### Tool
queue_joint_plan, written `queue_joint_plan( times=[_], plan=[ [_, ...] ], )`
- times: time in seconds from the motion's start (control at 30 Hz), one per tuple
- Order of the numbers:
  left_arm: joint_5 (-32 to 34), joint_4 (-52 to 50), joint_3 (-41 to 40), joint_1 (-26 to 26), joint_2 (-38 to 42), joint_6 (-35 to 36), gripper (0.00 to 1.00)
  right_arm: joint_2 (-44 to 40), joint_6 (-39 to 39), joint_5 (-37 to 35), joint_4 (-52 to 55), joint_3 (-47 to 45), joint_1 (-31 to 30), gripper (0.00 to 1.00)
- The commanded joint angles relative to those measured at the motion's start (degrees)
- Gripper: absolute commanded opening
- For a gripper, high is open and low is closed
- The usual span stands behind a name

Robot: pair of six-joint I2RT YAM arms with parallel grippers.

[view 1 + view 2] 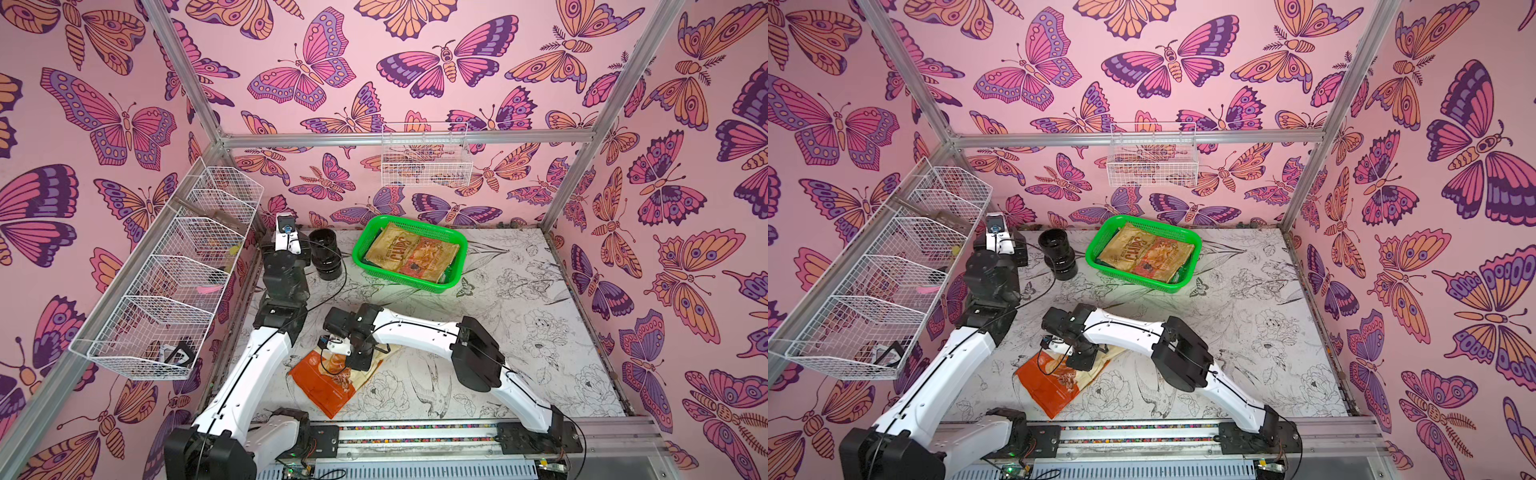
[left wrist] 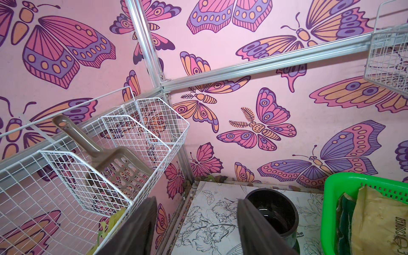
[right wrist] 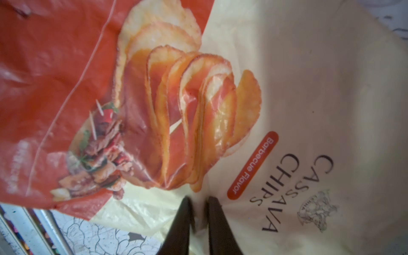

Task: Put the potato chips into the basket
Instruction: Pick up the potato chip from the center of the board.

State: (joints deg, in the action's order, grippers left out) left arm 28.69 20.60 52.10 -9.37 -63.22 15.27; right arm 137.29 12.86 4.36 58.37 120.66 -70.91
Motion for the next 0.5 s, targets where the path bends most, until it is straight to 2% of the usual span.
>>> queue_joint_plan(
  times=[0.0,0.23,0.47],
  plan=[
    [-0.73,0.41,-0.77,0.33,0.82,-0.86,0.63,0.98,0.46,-2.45,3.44,-2.35,0.07,0.00],
    [-1.27,0.12,-0.86,0.34,0.29,-1.12,0.63,-0.31,-1.11,-3.96,2.65,-3.05,0.88,0.00],
    [-1.27,0.49,-1.11,0.38,0.12,-0.59,0.63,-10.83,-7.44,-2.27,-7.18,-13.18,4.24,0.00]
  ],
)
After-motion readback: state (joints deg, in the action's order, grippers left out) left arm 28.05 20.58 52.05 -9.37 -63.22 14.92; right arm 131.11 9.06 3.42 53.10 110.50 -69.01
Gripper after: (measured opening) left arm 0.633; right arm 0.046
